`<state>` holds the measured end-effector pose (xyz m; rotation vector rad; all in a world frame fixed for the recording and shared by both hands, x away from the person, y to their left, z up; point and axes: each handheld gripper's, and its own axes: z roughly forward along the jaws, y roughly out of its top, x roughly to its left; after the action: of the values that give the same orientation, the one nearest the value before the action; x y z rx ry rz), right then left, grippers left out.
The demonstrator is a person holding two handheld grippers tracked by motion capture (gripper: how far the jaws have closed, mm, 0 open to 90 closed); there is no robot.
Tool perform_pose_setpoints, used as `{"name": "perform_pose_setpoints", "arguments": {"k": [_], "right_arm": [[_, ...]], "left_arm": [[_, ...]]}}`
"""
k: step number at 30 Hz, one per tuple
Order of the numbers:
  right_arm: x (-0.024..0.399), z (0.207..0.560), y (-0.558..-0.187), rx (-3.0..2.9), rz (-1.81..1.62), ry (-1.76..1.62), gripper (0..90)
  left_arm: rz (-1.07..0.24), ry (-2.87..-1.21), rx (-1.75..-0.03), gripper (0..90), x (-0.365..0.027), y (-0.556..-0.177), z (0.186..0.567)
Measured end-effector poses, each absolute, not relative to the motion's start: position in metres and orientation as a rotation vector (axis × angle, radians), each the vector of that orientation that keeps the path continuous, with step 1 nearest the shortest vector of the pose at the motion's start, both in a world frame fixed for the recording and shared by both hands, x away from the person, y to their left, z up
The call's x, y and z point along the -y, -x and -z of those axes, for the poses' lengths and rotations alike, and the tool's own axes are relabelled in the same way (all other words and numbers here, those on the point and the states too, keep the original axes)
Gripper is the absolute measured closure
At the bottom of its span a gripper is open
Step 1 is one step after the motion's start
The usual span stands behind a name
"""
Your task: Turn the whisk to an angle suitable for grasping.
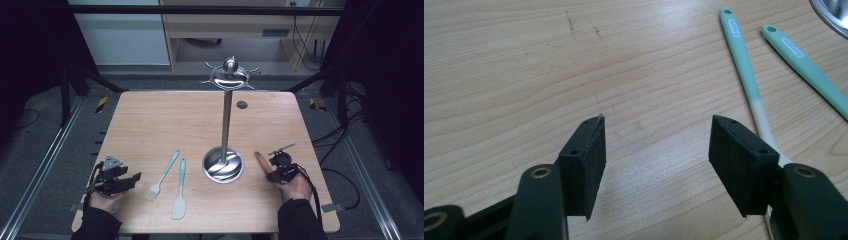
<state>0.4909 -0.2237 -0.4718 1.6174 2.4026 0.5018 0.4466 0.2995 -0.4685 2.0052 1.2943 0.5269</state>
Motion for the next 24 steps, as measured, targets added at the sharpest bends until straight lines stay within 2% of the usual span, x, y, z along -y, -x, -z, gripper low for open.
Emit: {"name": "perform_pose_setpoints", "arguments": {"k": [3, 18, 24], "right_arm": [[0.2245, 0.4685, -0.4914, -2.390, -0.519, -1.633, 58.3], [0.2202, 0.4703, -0.4969, -2.421, -0.430, -1.663, 67.5], [0.2182, 0.4697, -0.4987, -2.416, -0.418, -1.692, 68.5]], "left_arm": [[-0.525, -2.003, -1.295, 39.2, -0.2997, -0.4470, 0.4690], [-0.512, -2.014, -1.295, 39.3, -0.2989, -0.4477, 0.4700], [-0.509, -2.020, -1.293, 39.4, -0.2987, -0.4476, 0.4700]]}}
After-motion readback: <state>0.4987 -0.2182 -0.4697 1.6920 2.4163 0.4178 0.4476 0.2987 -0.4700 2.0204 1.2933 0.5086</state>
